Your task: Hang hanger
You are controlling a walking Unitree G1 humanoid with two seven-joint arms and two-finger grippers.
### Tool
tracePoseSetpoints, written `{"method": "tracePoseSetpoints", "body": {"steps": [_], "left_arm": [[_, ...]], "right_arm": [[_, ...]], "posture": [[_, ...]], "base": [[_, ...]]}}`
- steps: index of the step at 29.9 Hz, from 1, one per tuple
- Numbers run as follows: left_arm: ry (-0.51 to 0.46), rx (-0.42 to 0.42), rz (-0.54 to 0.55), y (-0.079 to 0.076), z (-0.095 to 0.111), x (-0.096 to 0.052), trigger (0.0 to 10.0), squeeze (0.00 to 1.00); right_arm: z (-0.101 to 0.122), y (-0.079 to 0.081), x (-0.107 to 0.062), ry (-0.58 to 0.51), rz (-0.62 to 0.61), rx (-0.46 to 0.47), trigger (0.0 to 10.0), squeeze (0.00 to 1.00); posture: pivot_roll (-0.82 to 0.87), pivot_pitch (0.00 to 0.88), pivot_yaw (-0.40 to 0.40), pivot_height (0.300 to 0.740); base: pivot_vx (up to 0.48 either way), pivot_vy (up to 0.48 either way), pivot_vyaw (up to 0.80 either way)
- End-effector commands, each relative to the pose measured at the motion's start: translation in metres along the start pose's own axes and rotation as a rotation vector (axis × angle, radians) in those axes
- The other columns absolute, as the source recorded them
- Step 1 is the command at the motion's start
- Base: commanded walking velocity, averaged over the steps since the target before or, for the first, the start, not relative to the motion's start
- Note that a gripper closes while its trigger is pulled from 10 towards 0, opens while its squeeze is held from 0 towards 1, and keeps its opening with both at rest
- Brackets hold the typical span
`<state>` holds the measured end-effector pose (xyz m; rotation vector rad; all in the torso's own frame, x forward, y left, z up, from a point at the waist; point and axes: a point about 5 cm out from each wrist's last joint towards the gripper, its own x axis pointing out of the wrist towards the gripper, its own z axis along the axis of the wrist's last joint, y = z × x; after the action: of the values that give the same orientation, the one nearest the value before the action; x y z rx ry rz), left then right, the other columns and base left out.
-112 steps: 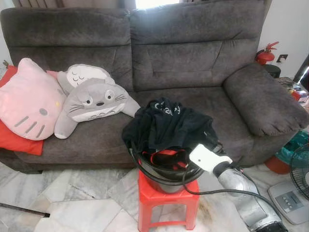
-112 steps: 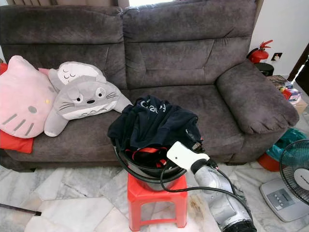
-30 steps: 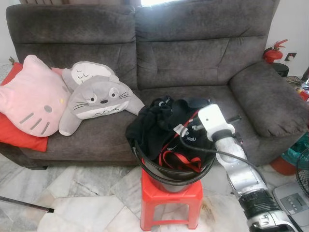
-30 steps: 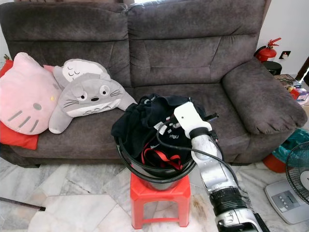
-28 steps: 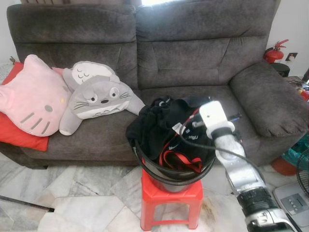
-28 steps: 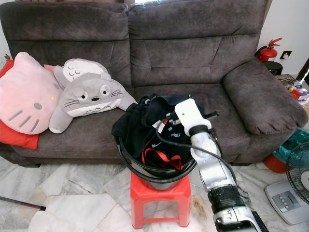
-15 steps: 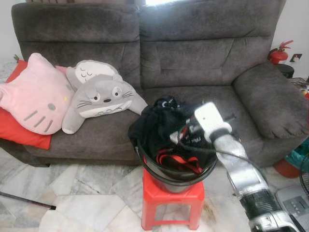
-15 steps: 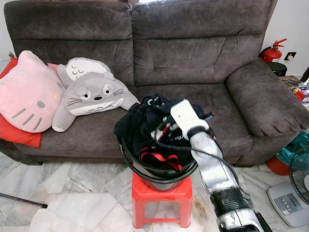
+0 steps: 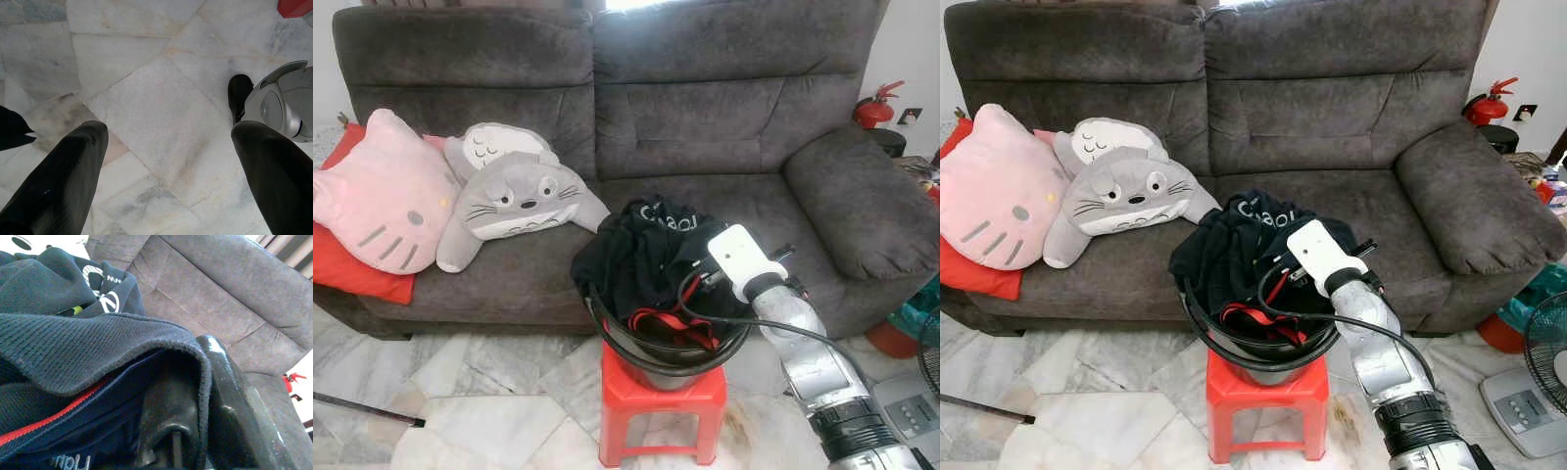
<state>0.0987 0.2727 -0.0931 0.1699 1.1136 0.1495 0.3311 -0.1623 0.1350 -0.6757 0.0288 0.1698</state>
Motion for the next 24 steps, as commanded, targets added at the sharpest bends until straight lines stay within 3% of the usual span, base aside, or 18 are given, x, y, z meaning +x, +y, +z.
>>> {"method": "tracePoseSetpoints", "body": {"steps": [1, 12, 13, 15, 17, 21, 24], "left_arm": [[0.020, 0.026, 0.009, 0.004, -0.005, -0.001, 10.0, 0.00], [0.020, 0.026, 0.009, 0.004, -0.005, -0.001, 10.0, 0.00], [0.021, 0.028, 0.008, 0.004, -0.005, -0.001, 10.0, 0.00], [0.021, 0.038, 0.003, 0.003, -0.004, -0.001, 10.0, 0.00], [0.021, 0.041, 0.001, 0.003, -0.004, -0.001, 10.0, 0.00], [0.021, 0.041, 0.002, 0.003, -0.004, -0.001, 10.0, 0.00], [0.020, 0.042, 0.001, 0.003, -0.003, -0.001, 10.0, 0.00]], "right_arm": [[0.009, -0.002, 0.001, -0.029, -0.002, -0.010, 0.0, 0.00], [0.009, -0.002, 0.001, -0.029, -0.002, -0.010, 0.0, 0.00], [0.009, -0.003, -0.005, -0.018, 0.009, -0.023, 0.0, 0.00], [-0.018, 0.017, -0.054, 0.119, 0.024, 0.066, 0.0, 0.00], [-0.030, 0.026, -0.078, 0.203, 0.015, 0.150, 0.0, 0.00], [-0.037, 0.033, -0.084, 0.257, 0.007, 0.280, 0.0, 0.00], [-0.035, 0.033, -0.086, 0.265, 0.016, 0.278, 0.0, 0.00]], "posture": [[-0.06, 0.000, 0.055, 0.716], [-0.06, 0.000, 0.055, 0.716], [-0.07, 0.000, 0.055, 0.716], [-0.09, 0.000, 0.047, 0.716], [-0.09, 0.000, 0.047, 0.716], [-0.10, 0.000, 0.048, 0.716], [-0.10, 0.000, 0.050, 0.716]], "base": [[0.000, 0.000, 0.00], [0.000, 0.000, 0.00], [0.000, 0.000, 0.00], [0.000, 0.000, 0.00], [0.000, 0.000, 0.00], [0.000, 0.000, 0.00], [0.000, 0.000, 0.00]]}}
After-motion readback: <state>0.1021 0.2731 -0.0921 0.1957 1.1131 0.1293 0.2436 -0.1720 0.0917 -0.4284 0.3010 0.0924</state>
